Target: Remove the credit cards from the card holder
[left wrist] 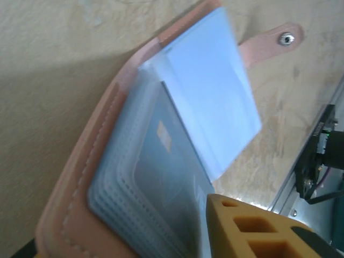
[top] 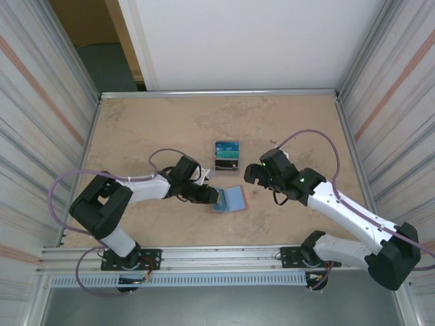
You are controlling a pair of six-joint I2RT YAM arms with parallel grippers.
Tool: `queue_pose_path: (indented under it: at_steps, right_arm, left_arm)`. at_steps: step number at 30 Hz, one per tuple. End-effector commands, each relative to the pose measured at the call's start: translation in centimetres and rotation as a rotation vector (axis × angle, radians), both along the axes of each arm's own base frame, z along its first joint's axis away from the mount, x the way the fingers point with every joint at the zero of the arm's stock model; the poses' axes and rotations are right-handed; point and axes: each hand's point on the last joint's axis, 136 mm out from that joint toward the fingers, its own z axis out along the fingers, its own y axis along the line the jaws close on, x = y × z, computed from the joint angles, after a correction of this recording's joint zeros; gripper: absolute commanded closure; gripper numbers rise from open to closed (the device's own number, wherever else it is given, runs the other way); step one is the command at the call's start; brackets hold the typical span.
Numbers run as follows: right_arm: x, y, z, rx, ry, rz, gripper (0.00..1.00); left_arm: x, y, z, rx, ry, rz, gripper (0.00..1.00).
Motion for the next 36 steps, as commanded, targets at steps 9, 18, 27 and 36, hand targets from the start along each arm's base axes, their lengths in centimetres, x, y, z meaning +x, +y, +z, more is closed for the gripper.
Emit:
queue_pose_path:
  at_steps: [9, 18, 27, 36]
  right_arm:
    - [0.1, -0.4, 1.7, -0.04, -0.041, 0.009, 0.02]
    - [0.1, 1.6, 0.0, 0.01, 0.032, 0.088, 0.02]
    - [-0.2, 4.3, -0.9, 0.079, 0.055, 0.167, 0.02]
    - [-0.6, 5.5, -2.3, 0.128, 0.111, 0.187, 0.01]
  left_arm:
    - [1.6, 3.7, 0.9, 0.194, -0.113, 0.113, 0.52]
    - [1.5, 3.7, 1.7, 0.17, -0.135, 0.2, 0.53]
    - [0.2, 2.8, -0.3, 0.226, -0.096, 0.19, 0.54]
    - [1.5, 1.3, -0.9, 0.218, -0.128, 0.186, 0.65]
